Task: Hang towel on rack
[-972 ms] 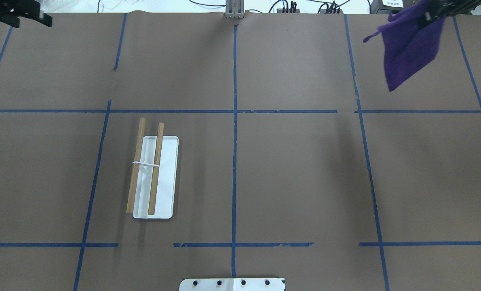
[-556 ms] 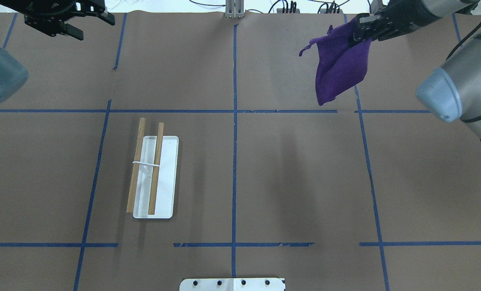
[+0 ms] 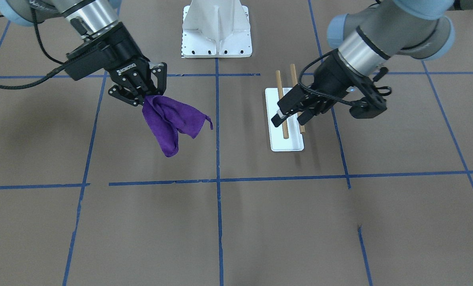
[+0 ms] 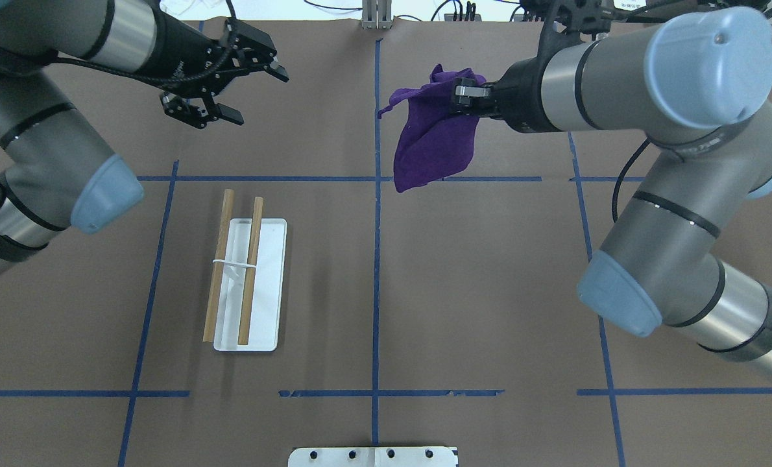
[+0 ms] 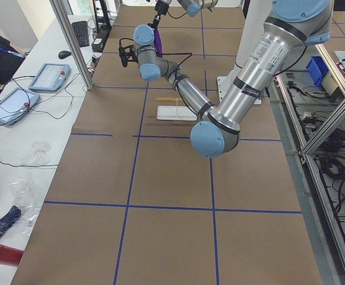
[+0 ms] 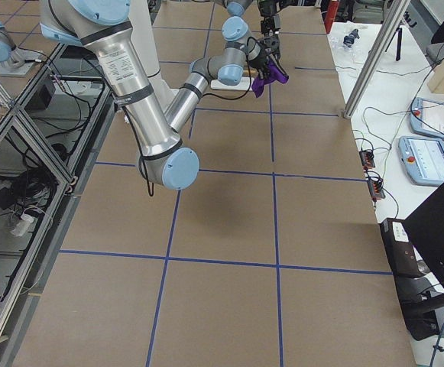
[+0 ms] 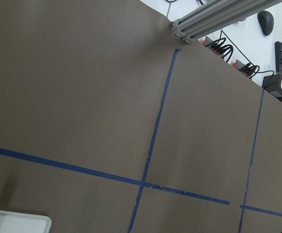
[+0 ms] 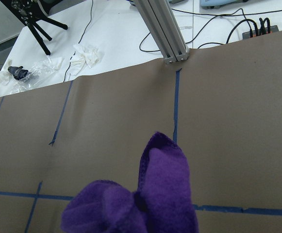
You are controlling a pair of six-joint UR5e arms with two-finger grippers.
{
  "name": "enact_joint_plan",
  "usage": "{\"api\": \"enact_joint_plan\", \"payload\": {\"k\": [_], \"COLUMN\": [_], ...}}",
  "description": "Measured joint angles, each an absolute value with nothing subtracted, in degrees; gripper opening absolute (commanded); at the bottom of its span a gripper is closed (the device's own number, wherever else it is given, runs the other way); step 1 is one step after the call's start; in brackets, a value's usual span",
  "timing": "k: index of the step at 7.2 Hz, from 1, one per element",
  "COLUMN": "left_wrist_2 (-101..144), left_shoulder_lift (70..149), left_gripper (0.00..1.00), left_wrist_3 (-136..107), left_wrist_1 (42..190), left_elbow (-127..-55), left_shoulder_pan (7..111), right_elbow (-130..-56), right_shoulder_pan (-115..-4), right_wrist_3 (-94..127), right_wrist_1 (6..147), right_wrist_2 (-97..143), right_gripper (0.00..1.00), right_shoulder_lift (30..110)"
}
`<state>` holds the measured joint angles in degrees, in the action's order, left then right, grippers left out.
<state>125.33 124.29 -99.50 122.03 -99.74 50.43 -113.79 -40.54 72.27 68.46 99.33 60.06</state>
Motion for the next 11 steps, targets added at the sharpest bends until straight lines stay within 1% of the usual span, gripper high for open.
{"api": "enact_joint_plan", "payload": {"k": [2, 4, 5, 8, 9, 10, 11], "left_wrist_2": [122.8, 122.5, 122.4, 122.4, 122.4, 122.4, 122.5], "left_shoulder_lift": [127.1, 129.4, 130.2, 130.9, 130.9, 130.8, 130.8], "left_gripper": [0.98, 0.96, 0.91, 0.70, 0.51, 0.18, 0.00], "left_wrist_3": [-105.8, -108.1, -108.8, -109.7, -109.8, -109.8, -109.8], "left_wrist_1": [122.3, 122.4, 122.6, 123.2, 123.8, 124.2, 124.4], "left_elbow": [-99.7, -99.7, -99.6, -99.1, -99.1, -99.0, -99.1], "left_shoulder_pan": [45.8, 44.6, 44.4, 43.8, 43.7, 43.6, 43.6], "right_elbow": [-114.0, -114.0, -114.0, -114.2, -114.2, -114.2, -114.3], "right_shoulder_pan": [-35.1, -32.7, -32.3, -32.0, -32.0, -32.0, -32.0], "right_wrist_3": [73.6, 74.0, 74.7, 75.7, 75.7, 75.8, 75.8], "right_wrist_1": [68.4, 68.4, 68.4, 68.3, 68.3, 68.3, 68.3], "right_wrist_2": [91.5, 88.5, 88.1, 87.9, 87.9, 87.9, 87.9], "right_gripper": [0.00, 0.00, 0.00, 0.00, 0.00, 0.00, 0.00], "right_shoulder_lift": [59.3, 58.9, 58.9, 58.2, 58.0, 58.0, 57.9]}}
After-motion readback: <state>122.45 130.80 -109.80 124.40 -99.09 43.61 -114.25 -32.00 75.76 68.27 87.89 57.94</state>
